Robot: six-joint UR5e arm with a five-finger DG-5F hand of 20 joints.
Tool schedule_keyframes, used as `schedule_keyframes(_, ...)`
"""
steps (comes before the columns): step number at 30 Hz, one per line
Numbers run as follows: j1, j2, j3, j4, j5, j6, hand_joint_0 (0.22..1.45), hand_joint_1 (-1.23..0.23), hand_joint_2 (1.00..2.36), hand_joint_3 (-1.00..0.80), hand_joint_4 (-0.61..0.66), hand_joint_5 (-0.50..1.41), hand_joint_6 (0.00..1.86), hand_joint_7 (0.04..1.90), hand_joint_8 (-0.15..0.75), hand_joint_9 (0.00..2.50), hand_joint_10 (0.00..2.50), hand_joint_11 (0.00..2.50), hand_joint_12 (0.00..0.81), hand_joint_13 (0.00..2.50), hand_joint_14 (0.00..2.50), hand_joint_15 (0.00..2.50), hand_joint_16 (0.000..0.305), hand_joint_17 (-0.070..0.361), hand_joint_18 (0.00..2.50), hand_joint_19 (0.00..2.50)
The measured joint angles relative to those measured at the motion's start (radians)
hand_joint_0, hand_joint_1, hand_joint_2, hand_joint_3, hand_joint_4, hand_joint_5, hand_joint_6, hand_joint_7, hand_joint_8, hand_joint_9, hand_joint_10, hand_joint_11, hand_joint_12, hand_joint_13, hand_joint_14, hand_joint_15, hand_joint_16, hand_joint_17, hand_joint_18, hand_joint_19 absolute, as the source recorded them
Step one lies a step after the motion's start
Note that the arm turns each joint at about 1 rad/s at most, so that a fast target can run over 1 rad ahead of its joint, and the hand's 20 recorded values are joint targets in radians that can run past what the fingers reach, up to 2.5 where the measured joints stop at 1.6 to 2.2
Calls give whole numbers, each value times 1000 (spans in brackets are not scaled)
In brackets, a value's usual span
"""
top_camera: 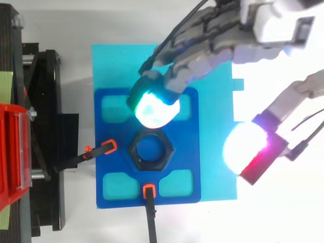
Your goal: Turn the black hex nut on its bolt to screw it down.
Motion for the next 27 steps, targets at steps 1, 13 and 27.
schedule_keyframes(1,5,-8,0,19,4,0,533,-556,1000,-500,113,-178,501,625,206,612,2,20,310,421,0,0,50,113,374,242)
schedule_keyframes(13,54,-107,15,145,66,-11,531,-555,1000,-500,120,-164,502,684,206,594,0,16,313,409,0,0,50,113,361,236)
schedule_keyframes(27,87,-169,34,232,93,-75,528,-553,1000,-500,126,-147,502,766,206,579,1,15,316,406,0,0,50,113,364,242)
